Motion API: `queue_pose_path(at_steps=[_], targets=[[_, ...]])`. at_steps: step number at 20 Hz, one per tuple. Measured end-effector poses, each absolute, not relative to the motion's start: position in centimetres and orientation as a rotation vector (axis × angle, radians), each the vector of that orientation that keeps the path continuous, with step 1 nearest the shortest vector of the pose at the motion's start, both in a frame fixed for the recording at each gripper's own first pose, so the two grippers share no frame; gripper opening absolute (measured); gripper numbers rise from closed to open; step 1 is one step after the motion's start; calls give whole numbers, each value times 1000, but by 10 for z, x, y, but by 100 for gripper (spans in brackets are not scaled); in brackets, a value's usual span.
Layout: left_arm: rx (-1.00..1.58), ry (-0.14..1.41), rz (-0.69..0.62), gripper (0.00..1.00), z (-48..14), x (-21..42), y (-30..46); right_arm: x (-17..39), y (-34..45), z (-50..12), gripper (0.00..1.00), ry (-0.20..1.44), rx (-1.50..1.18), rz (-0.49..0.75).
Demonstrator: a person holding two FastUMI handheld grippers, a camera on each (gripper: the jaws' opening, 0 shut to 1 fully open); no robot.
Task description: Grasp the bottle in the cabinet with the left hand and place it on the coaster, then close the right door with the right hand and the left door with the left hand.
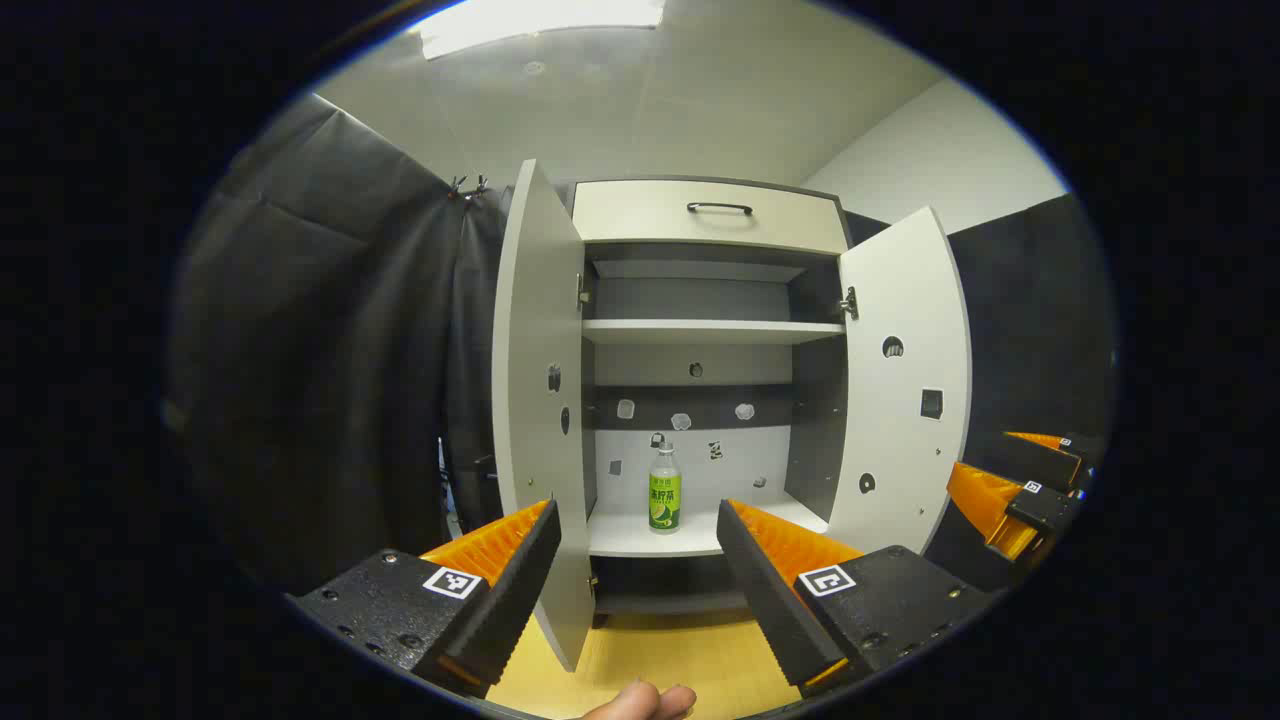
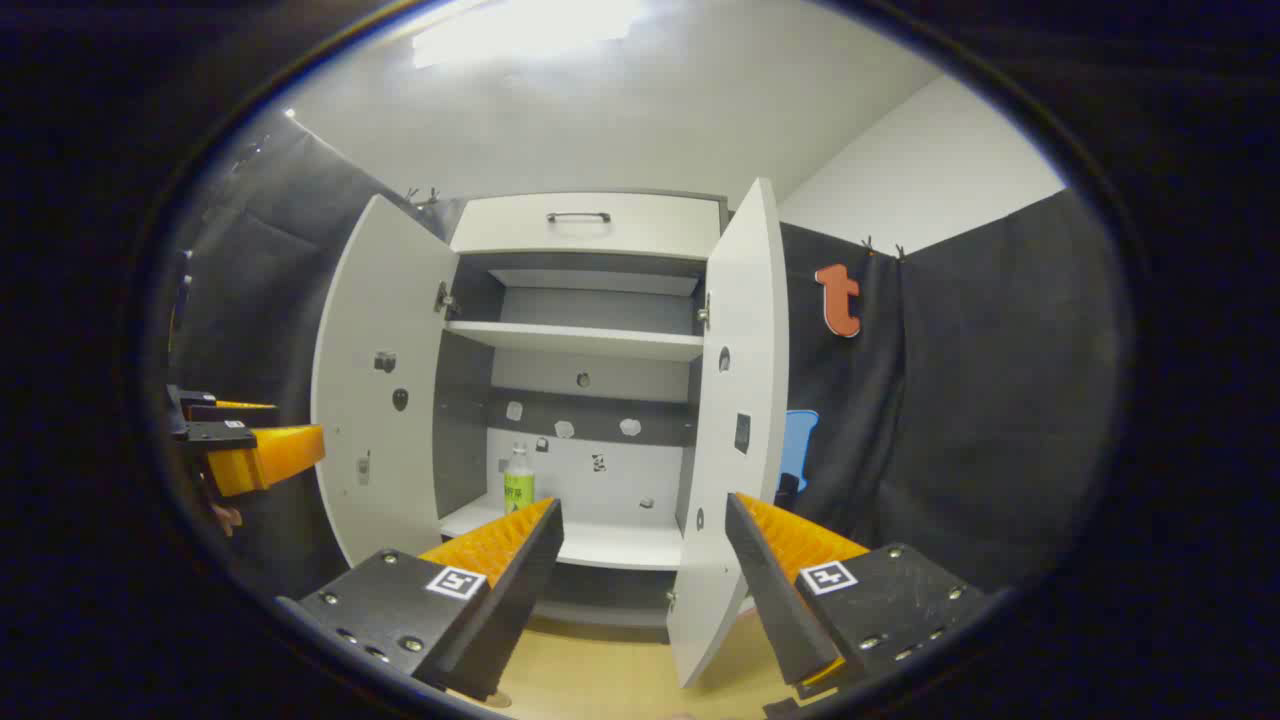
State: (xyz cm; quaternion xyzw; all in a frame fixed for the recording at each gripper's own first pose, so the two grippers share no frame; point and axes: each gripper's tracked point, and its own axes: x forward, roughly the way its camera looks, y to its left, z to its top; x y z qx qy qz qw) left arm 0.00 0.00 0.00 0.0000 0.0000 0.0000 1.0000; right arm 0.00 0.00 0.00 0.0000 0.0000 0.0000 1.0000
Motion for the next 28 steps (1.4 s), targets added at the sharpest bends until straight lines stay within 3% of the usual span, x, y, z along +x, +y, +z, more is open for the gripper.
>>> queue_pose_path(at_steps=[18, 28], targets=[[-22, 22, -5, 99, -27, 101, 21, 76, 61, -5, 98, -35, 69, 85], [-2, 1, -13, 99, -39, 204, 0, 104, 51, 3, 98, -66, 96, 101]])
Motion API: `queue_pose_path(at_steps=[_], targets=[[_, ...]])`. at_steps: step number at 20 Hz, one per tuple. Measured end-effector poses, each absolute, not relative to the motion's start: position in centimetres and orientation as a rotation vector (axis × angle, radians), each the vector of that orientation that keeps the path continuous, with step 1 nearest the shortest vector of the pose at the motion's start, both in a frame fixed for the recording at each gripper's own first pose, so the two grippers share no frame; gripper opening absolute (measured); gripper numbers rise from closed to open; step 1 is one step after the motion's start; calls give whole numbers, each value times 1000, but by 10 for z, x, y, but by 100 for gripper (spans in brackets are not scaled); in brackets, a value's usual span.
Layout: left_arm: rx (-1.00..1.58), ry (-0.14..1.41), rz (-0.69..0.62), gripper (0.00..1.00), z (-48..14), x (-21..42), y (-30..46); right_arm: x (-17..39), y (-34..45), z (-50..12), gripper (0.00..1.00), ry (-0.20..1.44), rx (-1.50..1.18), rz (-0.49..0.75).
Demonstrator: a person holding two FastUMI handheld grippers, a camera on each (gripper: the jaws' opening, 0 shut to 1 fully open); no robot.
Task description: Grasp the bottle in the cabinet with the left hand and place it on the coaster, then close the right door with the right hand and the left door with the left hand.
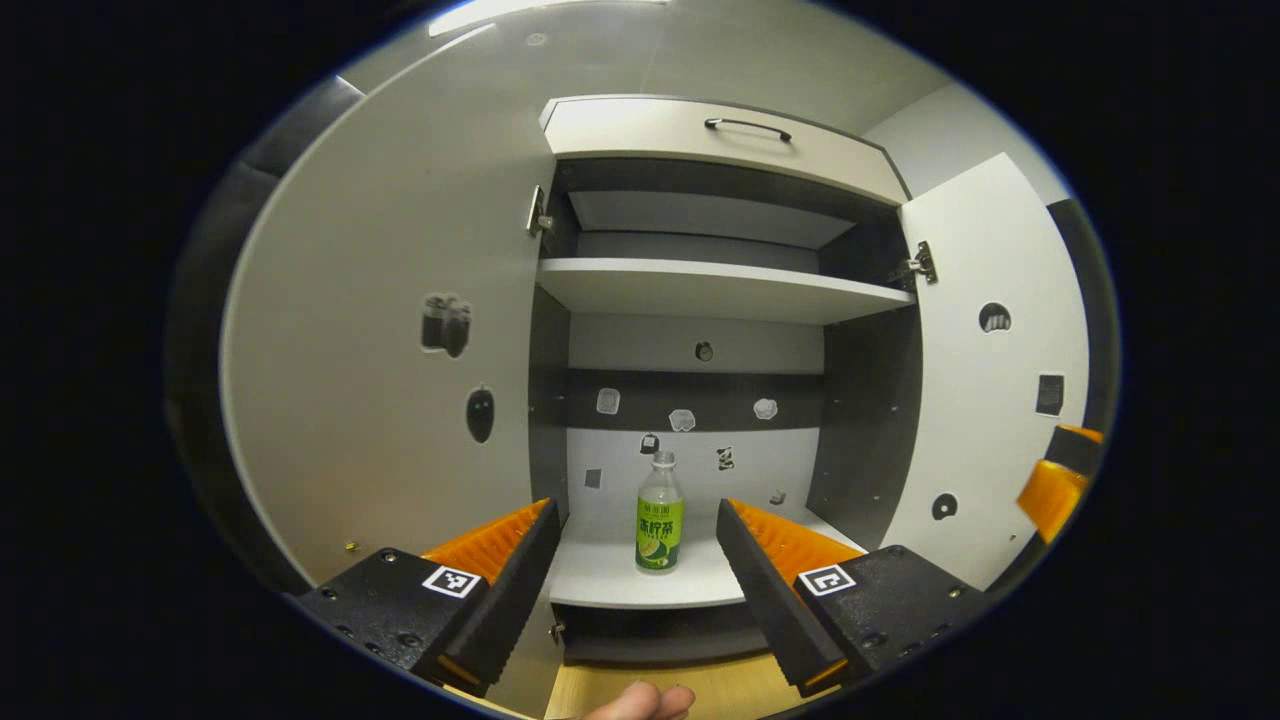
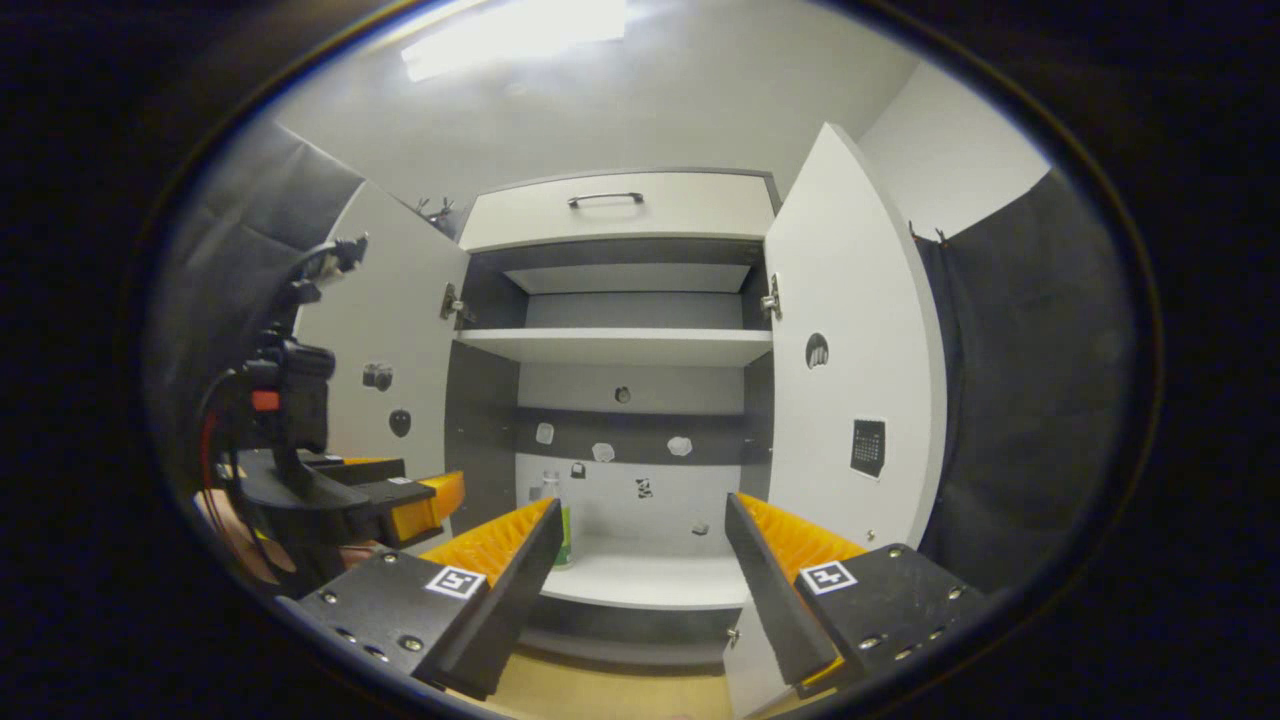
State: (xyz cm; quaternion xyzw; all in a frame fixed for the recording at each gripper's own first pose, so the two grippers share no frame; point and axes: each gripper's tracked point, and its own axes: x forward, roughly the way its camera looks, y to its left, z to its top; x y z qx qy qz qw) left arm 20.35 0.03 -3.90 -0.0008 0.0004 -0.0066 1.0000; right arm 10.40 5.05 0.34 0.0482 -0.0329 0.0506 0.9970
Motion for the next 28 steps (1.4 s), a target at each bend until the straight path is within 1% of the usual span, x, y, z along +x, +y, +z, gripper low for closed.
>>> queue_pose_path(at_steps=[4, 9, 10, 17, 18, 20, 21, 22, 23, 25, 27, 28], targets=[[-24, 23, -39, 99, -59, 255, -11, 119, 34, 0, 97, -36, 124, 42], [-89, 78, -100, 99, -107, 323, -34, 122, 16, -6, 99, -24, 72, -9], [-89, 97, -97, 100, -115, 334, -34, 121, 14, -7, 98, -21, 65, -14], [-27, 90, -57, 100, -146, 404, -25, 109, -2, -23, 98, 12, 9, -69], [-31, 92, -49, 100, -149, 411, -24, 107, -2, -27, 100, 22, -3, -74], [-57, 96, -80, 98, -157, 422, -30, 101, -1, -33, 98, 46, -19, -73], [-52, 109, -80, 95, -163, 427, -28, 98, 0, -35, 99, 53, -26, -70], [-42, 104, -59, 89, -163, 421, -23, 95, -1, -35, 98, 57, -29, -68], [-39, 101, -60, 82, -160, 429, -21, 93, 0, -35, 98, 59, -28, -65], [-58, 111, -65, 80, -157, 419, -24, 87, 3, -32, 97, 57, -10, -58], [-72, 90, -84, 81, -145, 400, -27, 80, 7, -29, 97, 55, 14, -44], [-77, 76, -87, 81, -137, 389, -26, 76, 6, -30, 99, 60, 23, -47]])
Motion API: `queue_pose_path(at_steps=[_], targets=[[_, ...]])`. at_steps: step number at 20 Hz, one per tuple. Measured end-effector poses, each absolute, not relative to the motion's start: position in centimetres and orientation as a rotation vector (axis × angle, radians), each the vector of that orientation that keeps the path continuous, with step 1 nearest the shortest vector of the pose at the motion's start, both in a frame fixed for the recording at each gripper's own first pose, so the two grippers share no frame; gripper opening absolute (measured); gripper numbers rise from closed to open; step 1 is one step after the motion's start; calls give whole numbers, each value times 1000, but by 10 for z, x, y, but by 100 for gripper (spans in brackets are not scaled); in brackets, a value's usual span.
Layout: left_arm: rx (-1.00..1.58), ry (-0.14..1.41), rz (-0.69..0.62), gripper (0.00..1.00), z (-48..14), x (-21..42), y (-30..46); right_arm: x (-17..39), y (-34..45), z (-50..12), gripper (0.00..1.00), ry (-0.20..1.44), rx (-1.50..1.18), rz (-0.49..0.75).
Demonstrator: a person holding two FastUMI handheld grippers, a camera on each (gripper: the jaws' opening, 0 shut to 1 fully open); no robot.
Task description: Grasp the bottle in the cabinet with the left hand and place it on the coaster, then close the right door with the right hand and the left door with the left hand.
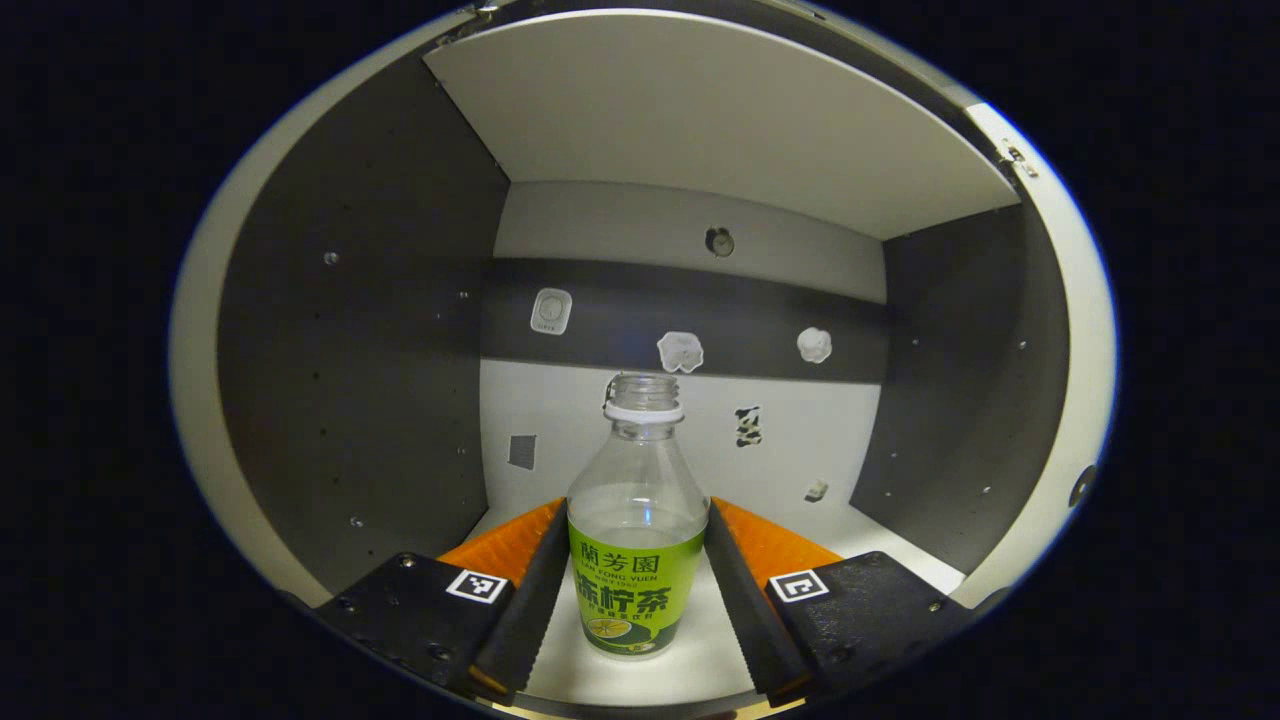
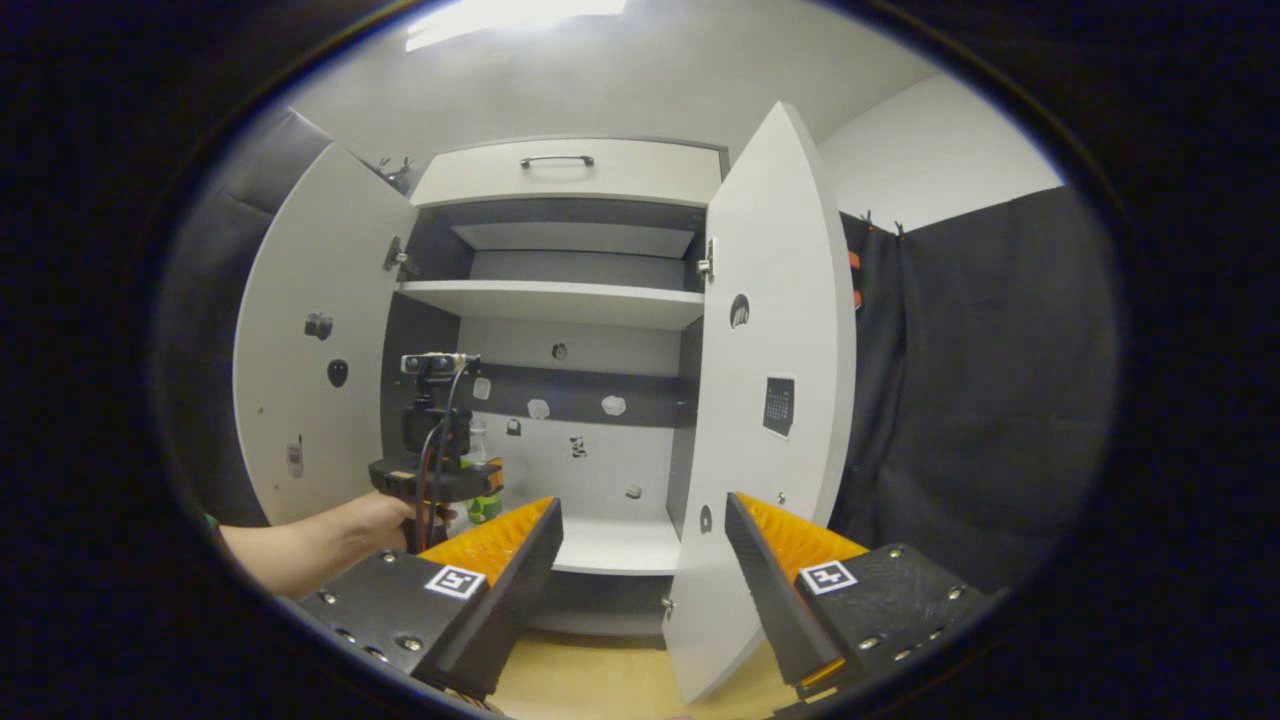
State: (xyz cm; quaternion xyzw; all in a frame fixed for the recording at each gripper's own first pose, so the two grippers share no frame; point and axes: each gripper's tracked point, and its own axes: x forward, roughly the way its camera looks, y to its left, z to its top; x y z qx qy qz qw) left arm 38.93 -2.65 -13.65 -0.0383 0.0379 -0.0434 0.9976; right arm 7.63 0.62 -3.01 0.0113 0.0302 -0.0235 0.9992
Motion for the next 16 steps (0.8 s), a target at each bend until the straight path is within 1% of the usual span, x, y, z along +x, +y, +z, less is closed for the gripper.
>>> queue_pose_path(at_steps=[3, 7, 8, 9, 10, 13, 16], targets=[[-102, 60, -110, 80, -116, 347, -29, 62, 6, -29, 97, 65, 40, -49], [-108, 16, -125, 80, -80, 284, -25, 35, 11, -22, 97, 47, 67, -31], [-95, 6, -121, 80, -72, 269, -22, 28, 14, -21, 99, 42, 71, -19], [-83, 3, -114, 80, -68, 252, -18, 21, 17, -20, 97, 38, 73, -9], [-79, 0, -105, 80, -65, 237, -15, 14, 19, -19, 99, 33, 73, 0], [-79, -7, -98, 80, -59, 192, -8, -6, 28, -17, 98, 26, 82, 30], [-74, -8, -93, 80, -68, 152, -4, -21, 38, -19, 98, 22, 93, 63]])
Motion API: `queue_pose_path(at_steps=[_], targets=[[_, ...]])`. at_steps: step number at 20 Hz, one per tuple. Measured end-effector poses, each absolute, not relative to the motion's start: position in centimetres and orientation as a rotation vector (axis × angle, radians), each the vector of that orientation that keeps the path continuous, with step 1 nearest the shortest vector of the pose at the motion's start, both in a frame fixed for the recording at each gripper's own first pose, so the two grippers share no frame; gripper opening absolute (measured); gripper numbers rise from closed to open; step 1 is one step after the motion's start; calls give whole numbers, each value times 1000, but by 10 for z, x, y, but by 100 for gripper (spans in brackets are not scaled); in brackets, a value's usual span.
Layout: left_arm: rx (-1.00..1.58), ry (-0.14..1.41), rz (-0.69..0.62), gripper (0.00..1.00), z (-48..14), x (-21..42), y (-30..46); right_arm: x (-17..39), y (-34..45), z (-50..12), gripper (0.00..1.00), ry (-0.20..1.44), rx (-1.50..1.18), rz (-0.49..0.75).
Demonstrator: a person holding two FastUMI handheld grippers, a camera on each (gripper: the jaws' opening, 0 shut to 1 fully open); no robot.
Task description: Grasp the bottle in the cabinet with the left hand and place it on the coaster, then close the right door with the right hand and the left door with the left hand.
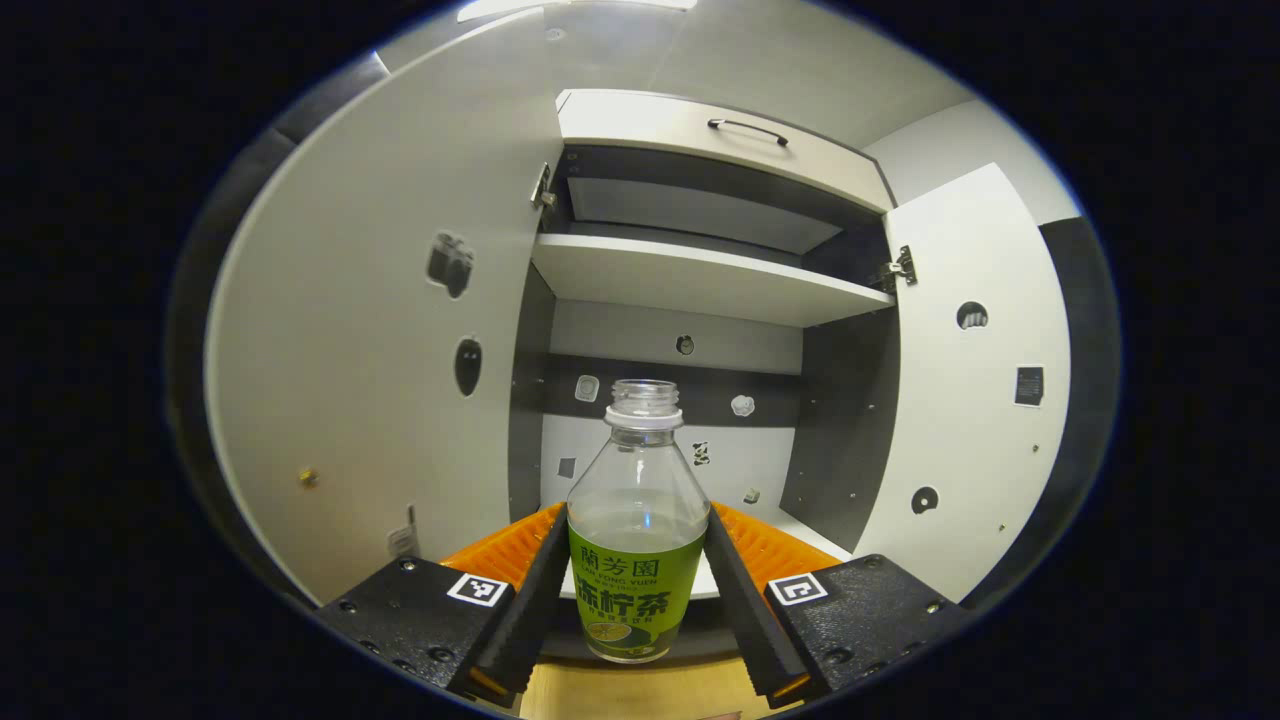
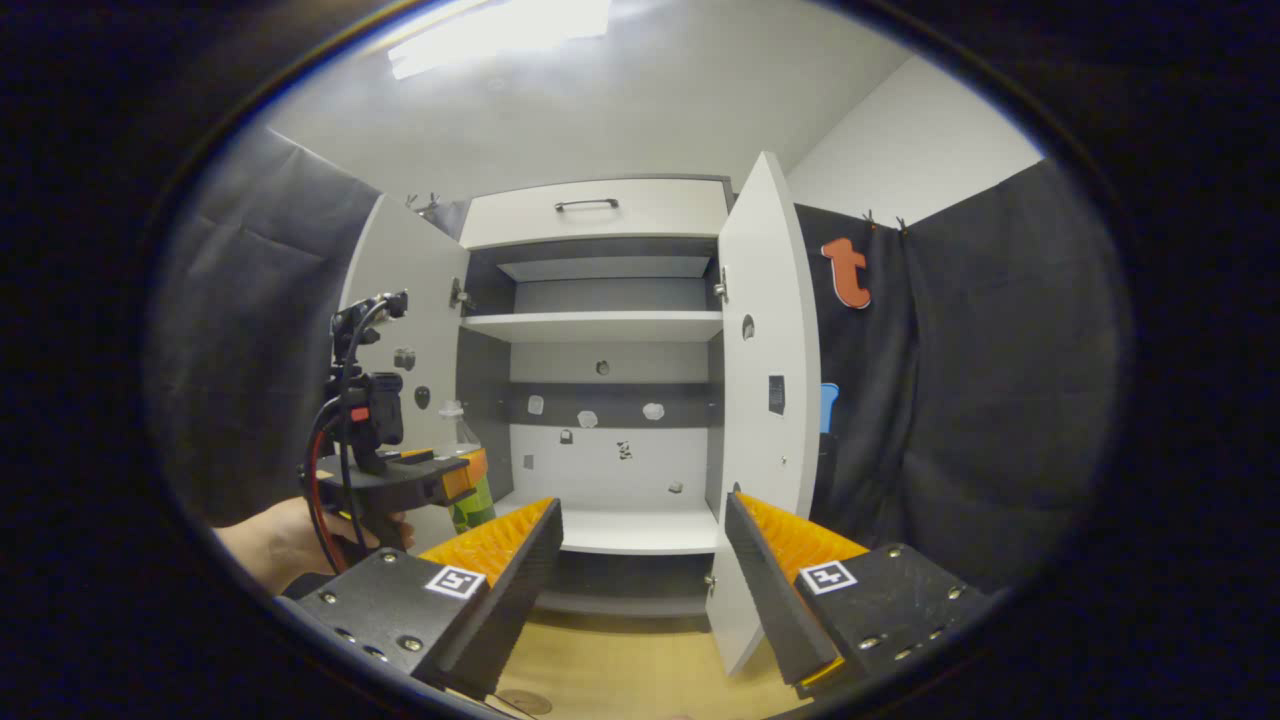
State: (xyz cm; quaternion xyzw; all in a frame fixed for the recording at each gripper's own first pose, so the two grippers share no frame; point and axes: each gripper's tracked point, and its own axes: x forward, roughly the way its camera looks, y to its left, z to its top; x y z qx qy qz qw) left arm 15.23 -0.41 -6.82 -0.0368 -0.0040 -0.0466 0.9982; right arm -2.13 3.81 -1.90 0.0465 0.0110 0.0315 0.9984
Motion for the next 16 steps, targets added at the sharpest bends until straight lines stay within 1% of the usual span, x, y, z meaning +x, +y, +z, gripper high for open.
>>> queue_pose_path(at_steps=[4, 5, 6, 7, 8, 13, 16], targets=[[-73, 9, -53, 80, -95, 110, -2, -28, 54, -29, 98, 43, 92, 108], [-65, 1, -46, 78, -102, 102, -3, -28, 60, -32, 98, 48, 104, 123], [-64, 0, -46, 80, -109, 96, -6, -27, 64, -34, 98, 54, 121, 132], [-71, 15, -52, 80, -122, 89, -11, -26, 68, -36, 97, 59, 137, 141], [-89, 33, -62, 80, -135, 82, -16, -24, 71, -40, 98, 69, 146, 148], [-140, 55, -85, 80, -193, 57, -22, -14, 70, -62, 99, 110, 144, 122], [-140, 110, -65, 80, -249, 44, -21, -8, 73, -69, 97, 116, 134, 122]])
